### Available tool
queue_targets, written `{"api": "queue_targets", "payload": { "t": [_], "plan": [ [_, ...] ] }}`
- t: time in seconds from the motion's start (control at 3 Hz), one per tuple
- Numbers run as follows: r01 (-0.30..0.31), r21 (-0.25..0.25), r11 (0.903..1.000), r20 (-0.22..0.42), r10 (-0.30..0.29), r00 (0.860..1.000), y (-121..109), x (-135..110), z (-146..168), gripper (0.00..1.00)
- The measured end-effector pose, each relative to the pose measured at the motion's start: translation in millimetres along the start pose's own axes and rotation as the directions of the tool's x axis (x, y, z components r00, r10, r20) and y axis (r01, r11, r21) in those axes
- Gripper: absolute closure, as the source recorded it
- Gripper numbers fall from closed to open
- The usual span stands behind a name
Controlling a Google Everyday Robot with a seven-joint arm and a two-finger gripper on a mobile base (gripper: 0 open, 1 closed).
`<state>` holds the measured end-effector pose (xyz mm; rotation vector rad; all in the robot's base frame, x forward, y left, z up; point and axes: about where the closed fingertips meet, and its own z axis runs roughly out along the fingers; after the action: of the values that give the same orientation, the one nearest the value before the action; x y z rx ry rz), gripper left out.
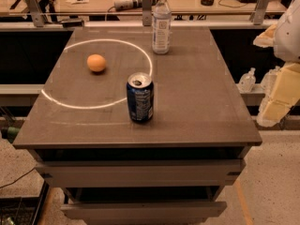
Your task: Knock pepsi can over
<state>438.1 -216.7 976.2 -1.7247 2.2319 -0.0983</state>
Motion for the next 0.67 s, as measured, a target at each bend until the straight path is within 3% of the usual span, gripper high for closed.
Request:
{"api": "queue_targets", "payload": {
  "t": [0.33, 0.67],
  "plan": [
    [0.000, 0.000, 1.0000, 0.000, 0.000, 1.000, 0.0, 0.0, 0.0, 0.00],
    [-0.001, 0.000, 1.0000, 0.062, 0.001, 0.998, 0.0, -0.4, -2.6, 0.00]
  ]
}}
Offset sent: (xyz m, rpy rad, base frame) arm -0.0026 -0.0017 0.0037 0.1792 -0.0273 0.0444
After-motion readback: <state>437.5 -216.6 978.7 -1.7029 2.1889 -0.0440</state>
